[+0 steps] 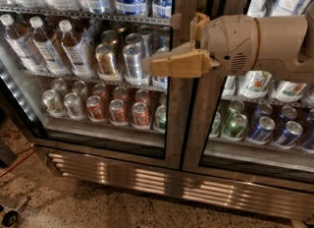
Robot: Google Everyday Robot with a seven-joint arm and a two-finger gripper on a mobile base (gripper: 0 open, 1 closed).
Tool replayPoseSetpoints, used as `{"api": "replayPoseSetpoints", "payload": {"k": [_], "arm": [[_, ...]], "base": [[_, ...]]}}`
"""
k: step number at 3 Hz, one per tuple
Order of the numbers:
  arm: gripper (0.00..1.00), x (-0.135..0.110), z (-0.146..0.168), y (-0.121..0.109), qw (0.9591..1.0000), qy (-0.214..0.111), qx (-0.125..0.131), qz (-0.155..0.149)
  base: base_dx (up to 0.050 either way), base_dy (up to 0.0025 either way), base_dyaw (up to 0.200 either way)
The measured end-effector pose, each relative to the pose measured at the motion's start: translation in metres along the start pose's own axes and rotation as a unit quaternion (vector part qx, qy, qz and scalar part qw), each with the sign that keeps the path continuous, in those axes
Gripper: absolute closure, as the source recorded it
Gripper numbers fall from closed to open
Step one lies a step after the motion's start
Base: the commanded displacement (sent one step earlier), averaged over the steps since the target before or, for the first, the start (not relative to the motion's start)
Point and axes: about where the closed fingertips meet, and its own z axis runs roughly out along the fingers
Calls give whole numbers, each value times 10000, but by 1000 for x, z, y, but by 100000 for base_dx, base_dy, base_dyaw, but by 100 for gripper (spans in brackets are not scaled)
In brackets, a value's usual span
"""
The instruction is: Open left fridge door
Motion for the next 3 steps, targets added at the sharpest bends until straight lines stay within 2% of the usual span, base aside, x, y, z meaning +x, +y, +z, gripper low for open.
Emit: {"api": "replayPoseSetpoints", "payload": {"k": [1,2,3], "arm": [[65,0,0,0,10000,0,0,0],[100,0,0,0,10000,0,0,0],[100,0,0,0,10000,0,0,0]], "base": [[0,0,0],[-5000,-1,6],[-5002,2,-13]]}}
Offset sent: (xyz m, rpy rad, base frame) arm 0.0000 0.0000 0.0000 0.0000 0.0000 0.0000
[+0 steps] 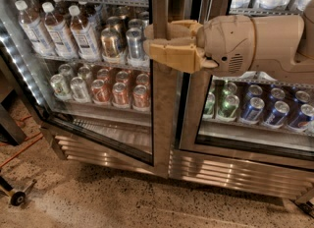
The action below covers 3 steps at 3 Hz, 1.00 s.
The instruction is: Open left fridge door
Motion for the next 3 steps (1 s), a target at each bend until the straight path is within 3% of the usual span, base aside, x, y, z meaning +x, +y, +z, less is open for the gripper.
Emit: {"api": "replayPoseSetpoints", "payload": {"k": [1,2,3], "arm": [[100,0,0,0,10000,0,0,0],[100,-1,1,1,10000,2,-9,-8],[100,-1,1,1,10000,2,-9,-8]], "base": [[-4998,-1,10],[0,-1,-19795],[0,0,0]]}}
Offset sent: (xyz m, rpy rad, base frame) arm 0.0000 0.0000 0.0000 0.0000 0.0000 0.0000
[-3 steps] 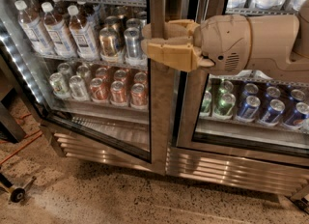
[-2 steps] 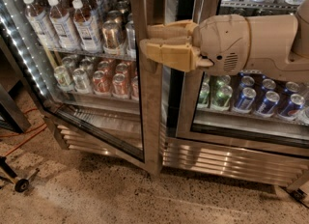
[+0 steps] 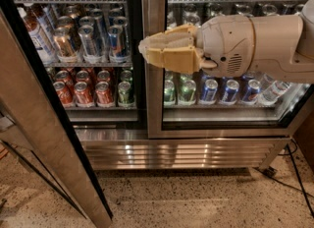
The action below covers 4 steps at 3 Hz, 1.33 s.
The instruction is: Open left fridge door
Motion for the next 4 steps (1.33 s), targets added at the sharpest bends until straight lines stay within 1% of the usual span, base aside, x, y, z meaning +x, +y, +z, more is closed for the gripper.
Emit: {"api": "replayPoseSetpoints", "payload": {"k": [1,4], "arm": [[81,0,0,0,10000,0,0,0],[12,0,0,0,10000,0,-1,-1]], "base": [[0,0,0],[0,0,0]]}}
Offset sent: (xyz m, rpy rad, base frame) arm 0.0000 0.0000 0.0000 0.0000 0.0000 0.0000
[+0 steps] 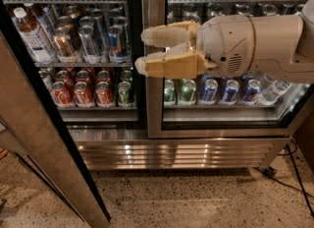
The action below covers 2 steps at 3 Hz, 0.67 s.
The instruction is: Open left fridge door
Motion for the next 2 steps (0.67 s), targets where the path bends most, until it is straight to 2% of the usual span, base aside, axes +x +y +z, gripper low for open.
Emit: {"api": "replayPoseSetpoints", "payload": {"k": [1,2], "arm": [[0,0,0,0,10000,1,-4,-4],[0,0,0,0,10000,1,-4,-4]], "base": [[0,0,0],[0,0,0]]}}
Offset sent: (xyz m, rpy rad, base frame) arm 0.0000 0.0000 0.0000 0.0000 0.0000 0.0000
